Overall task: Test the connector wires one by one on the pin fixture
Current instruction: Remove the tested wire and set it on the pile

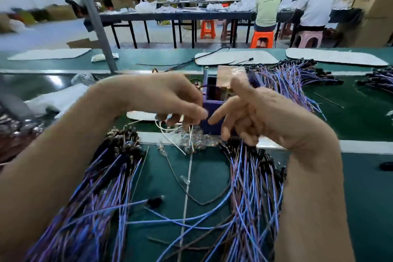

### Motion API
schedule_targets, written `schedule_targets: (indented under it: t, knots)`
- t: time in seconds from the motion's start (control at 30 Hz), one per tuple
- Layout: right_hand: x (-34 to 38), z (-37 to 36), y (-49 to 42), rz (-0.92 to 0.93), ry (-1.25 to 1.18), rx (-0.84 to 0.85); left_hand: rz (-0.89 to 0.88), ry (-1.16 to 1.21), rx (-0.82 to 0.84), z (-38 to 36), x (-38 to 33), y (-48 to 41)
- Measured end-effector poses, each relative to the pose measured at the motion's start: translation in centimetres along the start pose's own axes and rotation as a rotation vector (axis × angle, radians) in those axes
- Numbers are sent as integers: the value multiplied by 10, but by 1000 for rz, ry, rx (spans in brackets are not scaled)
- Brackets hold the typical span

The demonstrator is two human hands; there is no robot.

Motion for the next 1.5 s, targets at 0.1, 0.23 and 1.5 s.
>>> schedule_targets:
  t: [0.1, 0.23, 1.5]
  knots:
    - [-1, -12, -9, -56, 130, -11, 377, -636, 264, -51, 88, 23]
    - [-10, -28, -21, -128, 221, 29, 455, -744, 264, -98, 147, 49]
    - [8, 81, 33, 277, -633, -611, -335, -238, -133, -97, -16, -9]
Point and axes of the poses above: each hand's wrist, its own y-axis away from the middle knuckle, its own z-axis out of the back of the hand, x = y × z, the point moved 10 cm from there along -y, towards the middle knuckle, and after that the axes turned 7 degrees about y, right-handed, at the moved point
